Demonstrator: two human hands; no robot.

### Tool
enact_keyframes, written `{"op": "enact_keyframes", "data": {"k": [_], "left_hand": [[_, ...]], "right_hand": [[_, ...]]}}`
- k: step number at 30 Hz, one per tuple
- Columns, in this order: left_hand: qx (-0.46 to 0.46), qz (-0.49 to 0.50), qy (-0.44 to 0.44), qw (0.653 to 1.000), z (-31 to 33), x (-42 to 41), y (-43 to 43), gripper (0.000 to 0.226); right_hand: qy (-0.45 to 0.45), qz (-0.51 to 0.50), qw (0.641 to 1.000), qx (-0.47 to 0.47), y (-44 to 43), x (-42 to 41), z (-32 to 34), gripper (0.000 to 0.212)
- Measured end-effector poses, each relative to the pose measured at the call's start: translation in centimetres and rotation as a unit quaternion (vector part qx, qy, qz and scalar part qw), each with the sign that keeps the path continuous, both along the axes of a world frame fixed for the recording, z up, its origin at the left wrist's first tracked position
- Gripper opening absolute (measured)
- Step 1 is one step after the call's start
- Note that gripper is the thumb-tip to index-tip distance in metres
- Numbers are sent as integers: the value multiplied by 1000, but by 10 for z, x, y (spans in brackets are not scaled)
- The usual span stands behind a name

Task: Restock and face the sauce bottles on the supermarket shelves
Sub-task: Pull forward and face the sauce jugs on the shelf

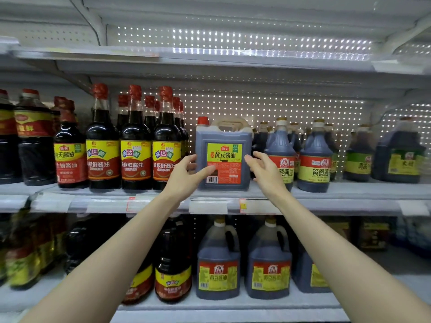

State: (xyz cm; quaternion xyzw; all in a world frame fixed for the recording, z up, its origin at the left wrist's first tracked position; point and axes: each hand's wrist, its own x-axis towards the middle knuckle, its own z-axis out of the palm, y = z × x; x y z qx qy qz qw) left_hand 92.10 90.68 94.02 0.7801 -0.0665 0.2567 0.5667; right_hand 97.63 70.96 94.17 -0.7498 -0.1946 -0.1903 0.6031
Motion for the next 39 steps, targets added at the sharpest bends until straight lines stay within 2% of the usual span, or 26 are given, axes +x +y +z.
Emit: {"op": "enact_keyframes", "data": {"k": [6,17,22,27,32,35,39], "left_hand": [[39,23,-25,999,-19,-38,-6,68],[31,27,-26,999,-23,-96,-33,65],[39,30,-26,998,-30,-122,-76,59],[7,51,-14,999,-55,-154,-135,66],[14,75,-1,997,-91,-187,-192,47],[25,93,19,995,-111,-201,-214,55],[23,107,43,993,-138,-211,-229,59]], "right_hand": [[-19,-17,1000,-9,-1,-37,-20,51],[-22,4,1000,-3,-30,-86,-27,46],[-22,28,999,-2,-71,-106,-33,46],[-6,65,998,-23,-131,-135,-57,43],[7,81,996,-35,-189,-158,-85,29],[37,92,994,-43,-209,-165,-111,39],[67,112,990,-47,-222,-174,-141,41]]}}
